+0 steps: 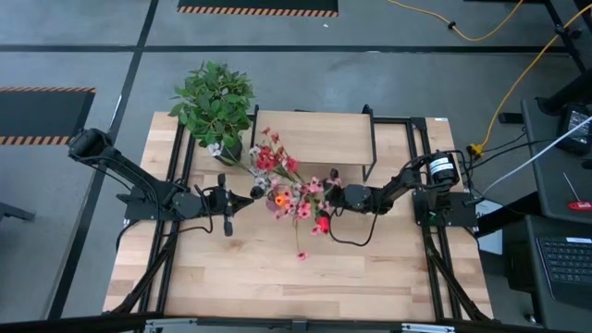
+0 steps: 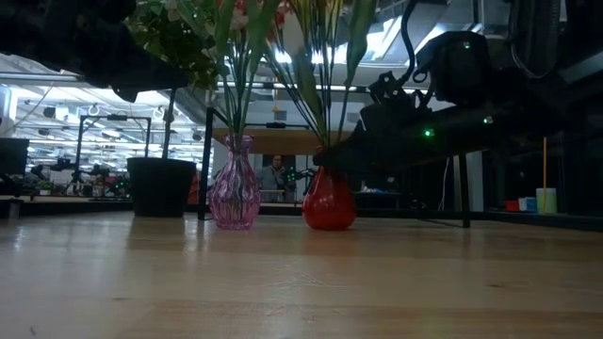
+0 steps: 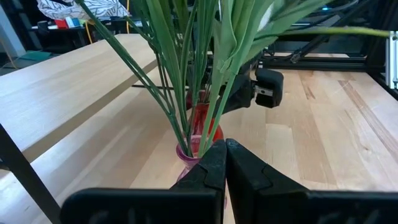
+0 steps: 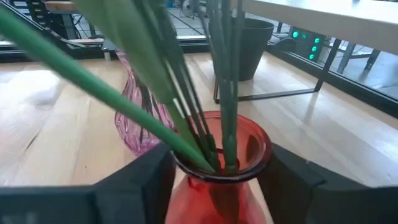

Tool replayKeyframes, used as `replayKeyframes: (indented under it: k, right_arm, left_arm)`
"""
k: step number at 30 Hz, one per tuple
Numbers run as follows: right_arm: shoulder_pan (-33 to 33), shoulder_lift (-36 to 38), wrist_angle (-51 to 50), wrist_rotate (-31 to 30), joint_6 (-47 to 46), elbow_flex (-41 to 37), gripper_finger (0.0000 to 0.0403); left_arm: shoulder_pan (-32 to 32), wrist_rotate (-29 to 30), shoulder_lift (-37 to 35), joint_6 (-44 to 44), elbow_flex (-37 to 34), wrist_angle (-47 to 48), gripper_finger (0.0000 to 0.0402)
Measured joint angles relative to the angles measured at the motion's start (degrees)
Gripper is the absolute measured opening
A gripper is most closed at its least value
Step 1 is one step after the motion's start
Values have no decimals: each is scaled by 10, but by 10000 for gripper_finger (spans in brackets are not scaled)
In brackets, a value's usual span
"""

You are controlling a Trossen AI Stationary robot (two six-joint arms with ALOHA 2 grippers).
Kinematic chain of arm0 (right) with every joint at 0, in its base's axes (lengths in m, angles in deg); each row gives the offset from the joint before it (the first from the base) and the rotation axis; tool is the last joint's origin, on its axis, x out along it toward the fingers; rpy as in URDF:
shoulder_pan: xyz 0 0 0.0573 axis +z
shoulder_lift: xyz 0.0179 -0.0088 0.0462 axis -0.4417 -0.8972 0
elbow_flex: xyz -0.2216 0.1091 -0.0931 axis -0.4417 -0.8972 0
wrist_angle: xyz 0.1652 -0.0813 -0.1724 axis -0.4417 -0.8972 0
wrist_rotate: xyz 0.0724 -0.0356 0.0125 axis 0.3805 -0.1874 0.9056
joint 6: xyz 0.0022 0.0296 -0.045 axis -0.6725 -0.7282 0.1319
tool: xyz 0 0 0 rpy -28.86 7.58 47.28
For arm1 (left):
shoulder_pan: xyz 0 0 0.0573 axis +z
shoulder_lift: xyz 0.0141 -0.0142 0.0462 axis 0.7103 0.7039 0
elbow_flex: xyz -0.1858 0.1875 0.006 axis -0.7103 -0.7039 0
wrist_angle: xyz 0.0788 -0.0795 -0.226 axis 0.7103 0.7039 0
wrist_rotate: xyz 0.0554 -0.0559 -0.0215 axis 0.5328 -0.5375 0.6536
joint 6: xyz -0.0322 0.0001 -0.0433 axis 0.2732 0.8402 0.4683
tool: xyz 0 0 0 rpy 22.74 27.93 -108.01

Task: Pick and place flowers into a vace then onto a shelf
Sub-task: Put the red vase with flowers on the shelf

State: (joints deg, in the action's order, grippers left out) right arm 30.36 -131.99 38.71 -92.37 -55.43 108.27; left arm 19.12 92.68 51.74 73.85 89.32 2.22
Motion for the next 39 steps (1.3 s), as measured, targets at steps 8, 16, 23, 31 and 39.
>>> replayKeyframes:
  k: [8,16,23,31,39]
  right_arm:
    - [0,3,-3,-24,-4,-1,135]
    - [0,8,-2,-25,-20,-1,135]
    - [0,52,-4,-59,-17,-35,135]
    - [0,160,-12,-58,-19,-95,135]
    - [0,246,-34,-67,-18,-134,135]
  left_arm:
    - [0,0,0,0,0,0,6]
    - [0,0,0,4,0,0,6]
    - [0,0,0,4,0,0,6]
    - [0,0,0,5,0,-1,6]
    - [0,0,0,4,0,-17,6]
